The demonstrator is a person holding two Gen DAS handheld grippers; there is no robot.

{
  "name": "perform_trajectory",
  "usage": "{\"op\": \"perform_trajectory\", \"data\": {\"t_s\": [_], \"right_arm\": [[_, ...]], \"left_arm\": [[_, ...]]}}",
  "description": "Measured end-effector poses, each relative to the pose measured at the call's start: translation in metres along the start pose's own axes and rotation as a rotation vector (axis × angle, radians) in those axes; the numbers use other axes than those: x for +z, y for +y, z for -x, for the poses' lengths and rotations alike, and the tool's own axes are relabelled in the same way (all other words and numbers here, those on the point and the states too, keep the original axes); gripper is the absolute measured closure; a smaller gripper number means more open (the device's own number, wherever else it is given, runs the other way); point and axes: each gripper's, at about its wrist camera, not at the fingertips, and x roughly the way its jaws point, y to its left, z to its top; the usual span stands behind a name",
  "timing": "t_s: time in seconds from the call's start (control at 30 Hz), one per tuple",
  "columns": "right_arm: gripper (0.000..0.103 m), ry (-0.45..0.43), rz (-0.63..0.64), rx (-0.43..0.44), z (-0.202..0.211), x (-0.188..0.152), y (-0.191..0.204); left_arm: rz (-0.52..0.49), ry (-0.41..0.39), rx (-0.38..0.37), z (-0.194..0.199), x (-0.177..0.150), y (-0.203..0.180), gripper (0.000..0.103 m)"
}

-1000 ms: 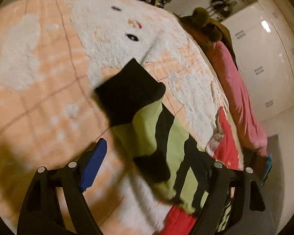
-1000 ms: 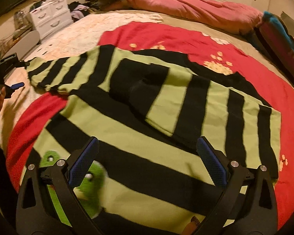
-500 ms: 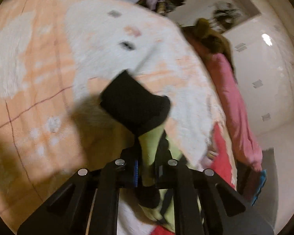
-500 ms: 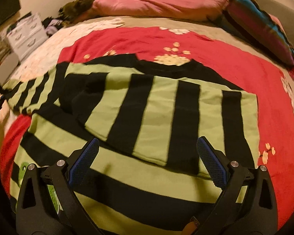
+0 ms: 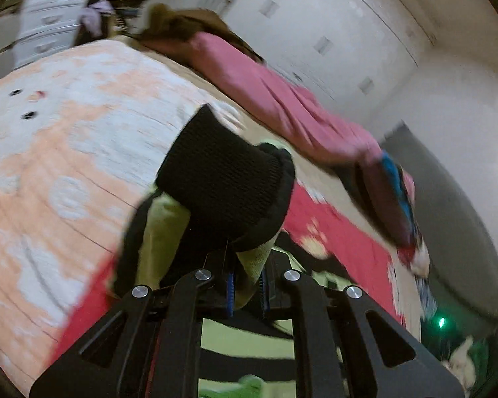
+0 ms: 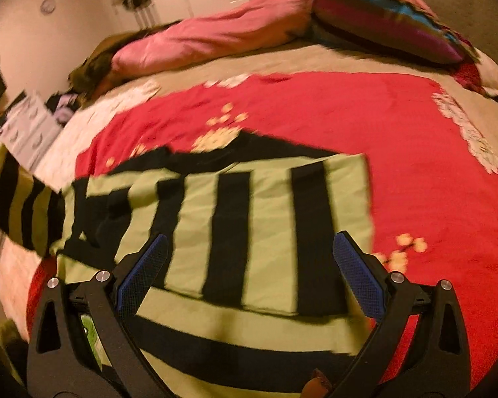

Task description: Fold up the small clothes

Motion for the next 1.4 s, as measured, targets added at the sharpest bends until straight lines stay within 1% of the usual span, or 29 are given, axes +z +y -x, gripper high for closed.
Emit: {"op": "perform_trajectory", "data": {"t_s": [0.1, 0.2, 0.27, 0.33, 0.4, 0.43, 0.47, 0.5, 0.53, 0.57, 0.6, 0.67, 0.7, 0.77, 0.83, 0.9, 0.97, 1.0, 1.1, 1.17, 1.23, 1.27, 1.33, 1.4], "right_arm": [[0.009, -0.025, -0.065, -0.001, 0.009, 0.005, -0.022], [0.009, -0.044, -0.116, -0.003, 0.016, 0.008, -0.039], [0.009, -0.055, -0.145, -0.004, 0.018, 0.01, -0.049], [0.009, -0.063, -0.171, 0.0, 0.019, 0.011, -0.058], [0.009, -0.061, -0.183, -0.002, 0.018, 0.011, -0.063], [0.009, -0.062, -0.189, -0.003, 0.018, 0.011, -0.066], [0.009, -0.06, -0.197, -0.003, 0.017, 0.011, -0.069], [0.009, -0.058, -0.201, -0.001, 0.017, 0.01, -0.071], [0.009, -0.056, -0.207, 0.004, 0.017, 0.01, -0.073], [0.009, -0.054, -0.211, 0.007, 0.016, 0.01, -0.075], [0.009, -0.052, -0.215, 0.008, 0.016, 0.01, -0.076], [0.009, -0.052, -0.221, 0.014, 0.016, 0.01, -0.079], [0.009, -0.051, -0.222, 0.017, 0.015, 0.011, -0.079], [0.009, -0.042, -0.217, 0.031, 0.013, 0.01, -0.077], [0.009, -0.019, -0.211, 0.064, 0.008, 0.009, -0.073], [0.009, 0.013, -0.196, 0.114, 0.004, 0.008, -0.067], [0.009, 0.055, -0.144, 0.168, -0.002, 0.006, -0.055], [0.009, 0.074, -0.102, 0.196, -0.004, 0.005, -0.047], [0.009, 0.11, -0.007, 0.229, -0.009, 0.0, -0.022], [0.009, 0.139, 0.035, 0.224, -0.017, -0.005, -0.008], [0.009, 0.169, 0.021, 0.195, -0.028, -0.009, -0.003], [0.009, 0.189, 0.006, 0.197, -0.035, -0.012, -0.003], [0.009, 0.218, -0.035, 0.221, -0.045, -0.017, -0.002], [0.009, 0.234, -0.091, 0.276, -0.053, -0.019, 0.002]], "left_arm": [[-0.06, 0.067, -0.018, -0.023, -0.027, -0.038, 0.093], [-0.075, 0.141, -0.042, -0.052, -0.057, -0.068, 0.093], [-0.102, 0.18, -0.04, -0.069, -0.074, -0.085, 0.093], [-0.14, 0.211, -0.041, -0.094, -0.085, -0.1, 0.092], [-0.174, 0.242, -0.041, -0.111, -0.101, -0.117, 0.089], [-0.185, 0.266, -0.05, -0.12, -0.109, -0.121, 0.077], [-0.195, 0.302, -0.068, -0.126, -0.116, -0.126, 0.058], [-0.208, 0.352, -0.095, -0.137, -0.125, -0.132, 0.05], [-0.217, 0.385, -0.12, -0.141, -0.13, -0.134, 0.043], [-0.232, 0.41, -0.141, -0.144, -0.136, -0.136, 0.043], [-0.259, 0.416, -0.154, -0.14, -0.14, -0.136, 0.043], [-0.292, 0.408, -0.159, -0.131, -0.142, -0.135, 0.043], [-0.306, 0.384, -0.16, -0.122, -0.139, -0.132, 0.043], [-0.323, 0.338, -0.13, -0.107, -0.129, -0.125, 0.043], [-0.318, 0.29, -0.056, -0.091, -0.114, -0.106, 0.043], [-0.299, 0.258, 0.003, -0.084, -0.098, -0.092, 0.043], [-0.296, 0.221, 0.076, -0.078, -0.087, -0.075, 0.043], [-0.292, 0.209, 0.101, -0.076, -0.083, -0.069, 0.043], [-0.259, 0.202, 0.143, -0.073, -0.079, -0.044, 0.041], [-0.243, 0.213, 0.156, -0.069, -0.08, -0.028, 0.041], [-0.252, 0.224, 0.178, -0.071, -0.083, -0.021, 0.041], [-0.262, 0.226, 0.185, -0.071, -0.083, -0.019, 0.041], [-0.289, 0.218, 0.202, -0.071, -0.084, -0.018, 0.041], [-0.325, 0.21, 0.212, -0.073, -0.086, -0.022, 0.041]]}}
